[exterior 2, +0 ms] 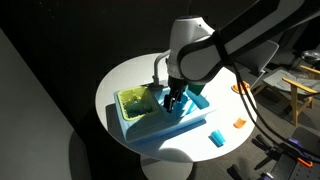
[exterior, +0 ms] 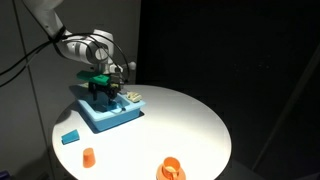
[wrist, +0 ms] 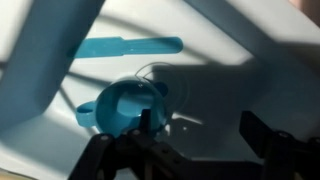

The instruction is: Pick up the blue mug from the sink and put it on the table

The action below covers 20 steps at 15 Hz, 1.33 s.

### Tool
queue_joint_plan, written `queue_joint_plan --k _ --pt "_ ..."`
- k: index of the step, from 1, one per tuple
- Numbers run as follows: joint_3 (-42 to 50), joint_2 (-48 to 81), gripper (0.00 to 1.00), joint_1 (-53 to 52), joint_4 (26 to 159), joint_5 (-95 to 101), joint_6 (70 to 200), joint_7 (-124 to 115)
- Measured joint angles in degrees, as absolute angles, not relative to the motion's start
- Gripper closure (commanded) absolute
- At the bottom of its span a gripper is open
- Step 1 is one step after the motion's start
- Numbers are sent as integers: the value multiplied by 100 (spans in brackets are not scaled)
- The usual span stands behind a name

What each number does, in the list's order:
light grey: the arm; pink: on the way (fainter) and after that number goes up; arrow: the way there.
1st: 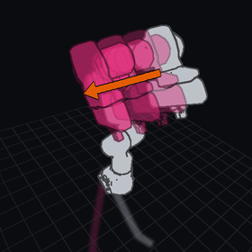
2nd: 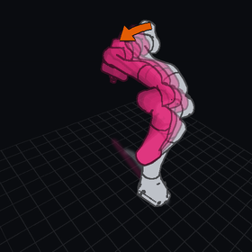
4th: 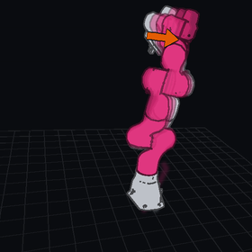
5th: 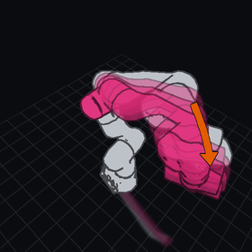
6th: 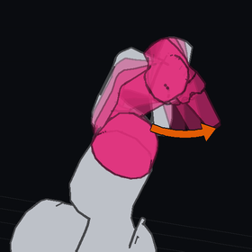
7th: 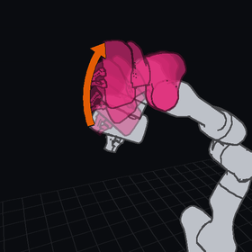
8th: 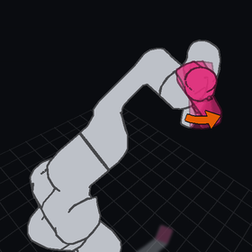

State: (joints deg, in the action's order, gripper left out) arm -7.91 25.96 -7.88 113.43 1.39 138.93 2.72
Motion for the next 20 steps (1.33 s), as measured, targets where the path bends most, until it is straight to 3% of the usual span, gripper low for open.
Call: queue_joint_plan --k 7,10,20 --pt "-795 2602 95 -788 11343 139 13893 272" --pt "-795 2602 100 -788 11343 139 13893 272" --pt "-787 2560 98 -866 11340 145 13877 94"
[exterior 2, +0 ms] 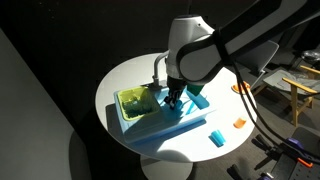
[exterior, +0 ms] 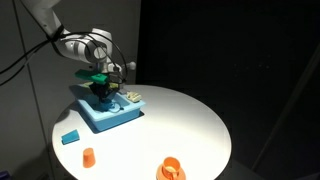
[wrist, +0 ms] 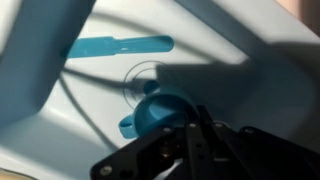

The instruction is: Pick up the blue mug from the sink and put it on the table

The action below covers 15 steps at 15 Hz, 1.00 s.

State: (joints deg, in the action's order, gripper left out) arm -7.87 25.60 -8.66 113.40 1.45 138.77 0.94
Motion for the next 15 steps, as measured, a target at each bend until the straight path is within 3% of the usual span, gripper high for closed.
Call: queue_joint_plan --k 15 --pt "-545 2115 99 -1410 11367 596 12955 -1460"
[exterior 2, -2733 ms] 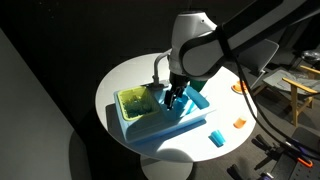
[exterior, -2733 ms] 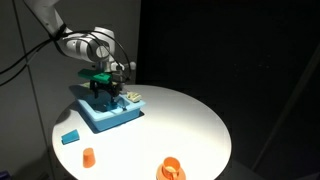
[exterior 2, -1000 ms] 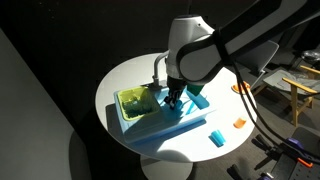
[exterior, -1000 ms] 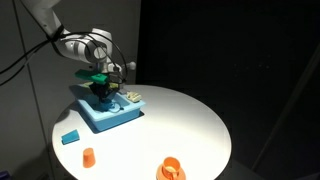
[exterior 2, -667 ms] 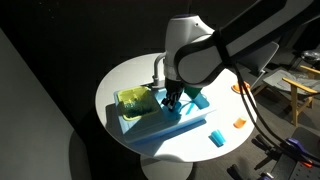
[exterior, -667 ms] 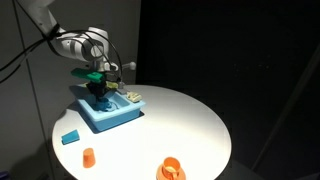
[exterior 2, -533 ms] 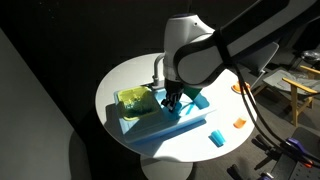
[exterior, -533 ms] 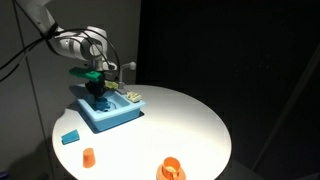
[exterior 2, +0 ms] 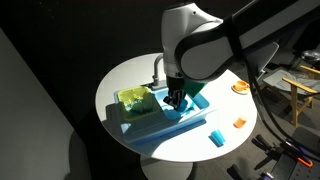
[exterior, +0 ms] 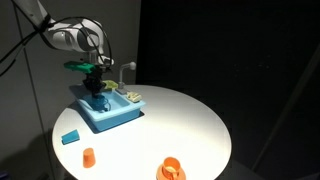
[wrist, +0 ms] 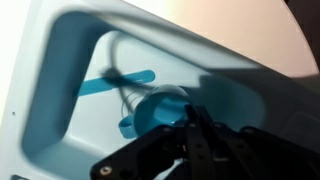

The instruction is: Pick up the blue mug from the sink and put it on the table

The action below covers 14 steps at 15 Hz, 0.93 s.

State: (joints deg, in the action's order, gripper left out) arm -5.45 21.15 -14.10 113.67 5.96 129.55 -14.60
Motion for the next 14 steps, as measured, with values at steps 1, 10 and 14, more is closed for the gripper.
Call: queue_joint_plan --k 1,10,14 --pt "-541 2062 99 -1415 11375 653 12885 -1549" --pt "-540 1554 99 -1443 11710 943 12539 -2024" --pt "-522 1218 99 -1398 12081 942 12539 -2188"
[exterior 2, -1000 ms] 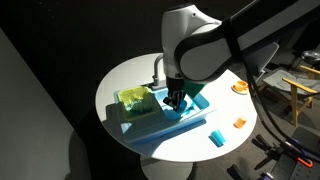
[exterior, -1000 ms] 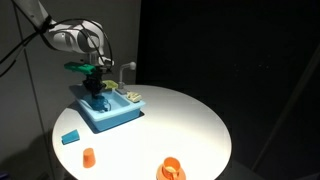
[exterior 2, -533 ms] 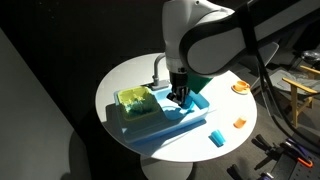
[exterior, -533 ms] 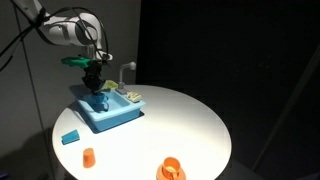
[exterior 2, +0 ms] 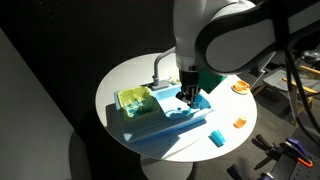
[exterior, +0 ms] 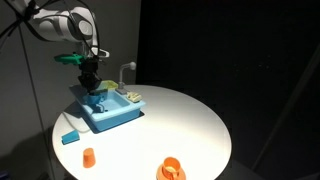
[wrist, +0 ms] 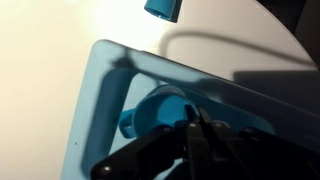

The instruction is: Pick up the blue mug from the sink and put it on the table

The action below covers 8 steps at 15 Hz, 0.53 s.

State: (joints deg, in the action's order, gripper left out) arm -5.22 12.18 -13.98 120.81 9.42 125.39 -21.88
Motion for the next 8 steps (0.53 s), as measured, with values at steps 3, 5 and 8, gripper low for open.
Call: queue_joint_plan --k 3,5,8 --pt "-501 950 99 -1287 12381 932 12549 -2285" --pt "-490 758 99 -1173 12601 884 12573 -2312" --pt "-468 462 99 -972 12949 745 12676 -2315"
